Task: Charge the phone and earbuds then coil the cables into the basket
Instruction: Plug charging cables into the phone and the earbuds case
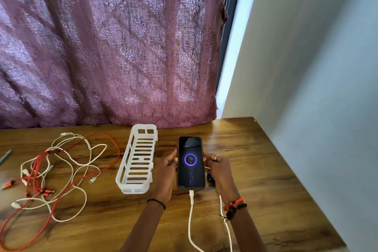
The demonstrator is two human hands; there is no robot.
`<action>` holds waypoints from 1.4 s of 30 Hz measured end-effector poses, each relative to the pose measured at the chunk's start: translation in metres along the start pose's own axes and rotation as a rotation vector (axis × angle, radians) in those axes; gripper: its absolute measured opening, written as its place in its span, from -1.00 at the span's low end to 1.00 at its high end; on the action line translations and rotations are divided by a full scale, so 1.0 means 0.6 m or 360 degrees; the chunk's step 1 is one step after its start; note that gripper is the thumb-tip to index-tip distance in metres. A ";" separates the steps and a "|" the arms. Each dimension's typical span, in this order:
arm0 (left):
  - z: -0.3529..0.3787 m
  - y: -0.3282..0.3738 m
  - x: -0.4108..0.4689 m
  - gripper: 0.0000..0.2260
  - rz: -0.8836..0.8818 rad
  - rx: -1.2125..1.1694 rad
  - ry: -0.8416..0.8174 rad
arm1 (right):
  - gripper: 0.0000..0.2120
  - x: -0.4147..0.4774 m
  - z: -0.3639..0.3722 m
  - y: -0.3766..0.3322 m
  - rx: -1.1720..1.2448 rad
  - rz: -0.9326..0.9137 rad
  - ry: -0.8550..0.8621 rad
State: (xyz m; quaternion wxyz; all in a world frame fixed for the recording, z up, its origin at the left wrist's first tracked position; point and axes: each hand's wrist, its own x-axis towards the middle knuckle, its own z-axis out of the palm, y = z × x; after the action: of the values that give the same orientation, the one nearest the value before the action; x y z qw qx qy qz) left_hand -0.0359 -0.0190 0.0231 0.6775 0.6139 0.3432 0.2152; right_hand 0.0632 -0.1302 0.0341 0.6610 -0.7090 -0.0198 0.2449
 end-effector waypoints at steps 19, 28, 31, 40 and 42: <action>-0.008 -0.124 0.010 -0.66 -0.0367 0.0150 0.0109 | -0.77 0.012 0.019 0.116 -0.0557 0.0163 0.0036; -0.004 -0.140 0.018 -0.66 -0.0319 0.0343 0.0161 | -0.75 0.012 0.026 0.117 -0.0873 0.0077 0.0028; -0.004 -0.143 0.019 -0.66 -0.0305 0.0404 0.0172 | -0.75 0.015 0.032 0.117 -0.0947 0.0041 0.0037; 0.000 -0.146 0.015 -0.63 -0.0264 0.0495 0.0202 | -0.81 0.013 0.026 0.112 -0.1113 -0.0034 -0.0063; -0.001 -0.148 0.015 -0.63 -0.0244 0.0525 0.0212 | -0.80 0.015 0.028 0.114 -0.1119 -0.0040 -0.0072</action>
State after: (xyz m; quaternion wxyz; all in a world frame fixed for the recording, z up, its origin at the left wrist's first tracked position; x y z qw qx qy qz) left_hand -0.0419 -0.0259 -0.0656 0.5579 0.6730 0.4637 0.1440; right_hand 0.0446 -0.1201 -0.0337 0.3788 -0.8874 -0.1263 0.2304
